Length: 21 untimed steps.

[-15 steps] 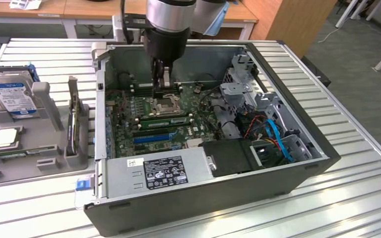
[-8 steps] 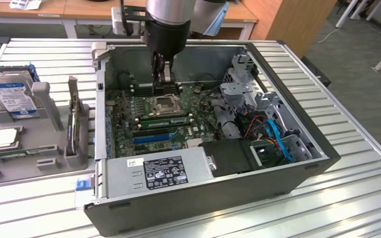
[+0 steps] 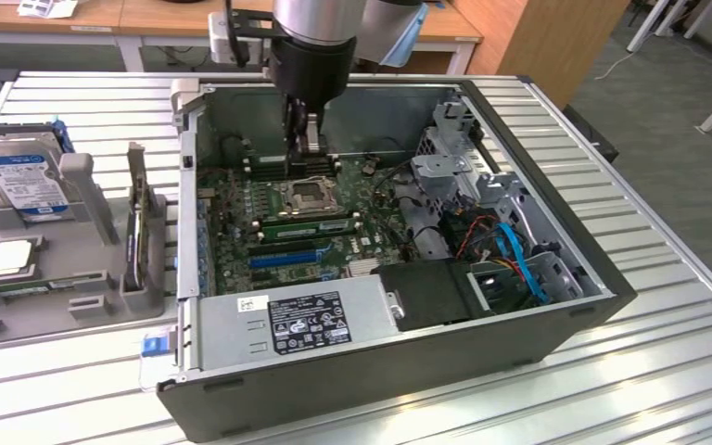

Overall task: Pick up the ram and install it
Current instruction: 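Press down the ram until it locks into place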

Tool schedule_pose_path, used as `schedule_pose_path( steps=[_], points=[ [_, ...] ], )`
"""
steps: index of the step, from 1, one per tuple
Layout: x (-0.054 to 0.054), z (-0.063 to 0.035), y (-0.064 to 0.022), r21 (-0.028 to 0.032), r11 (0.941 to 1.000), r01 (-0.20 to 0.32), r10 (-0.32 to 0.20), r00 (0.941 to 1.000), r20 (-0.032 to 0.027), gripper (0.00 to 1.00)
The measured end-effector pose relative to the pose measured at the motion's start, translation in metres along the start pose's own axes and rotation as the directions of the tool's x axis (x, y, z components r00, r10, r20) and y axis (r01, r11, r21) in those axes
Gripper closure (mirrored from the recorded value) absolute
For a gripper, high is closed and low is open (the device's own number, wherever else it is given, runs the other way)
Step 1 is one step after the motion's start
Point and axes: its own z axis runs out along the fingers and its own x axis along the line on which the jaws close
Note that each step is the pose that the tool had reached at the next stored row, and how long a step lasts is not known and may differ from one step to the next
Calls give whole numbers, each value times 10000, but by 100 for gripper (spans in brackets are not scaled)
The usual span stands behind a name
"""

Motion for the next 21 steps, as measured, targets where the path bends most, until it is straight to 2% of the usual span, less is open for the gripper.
schedule_pose_path(
  steps=[21],
  points=[
    [4, -15, -269, -28, 10000, -4, 4, 10000, 2, 90]
  ],
)
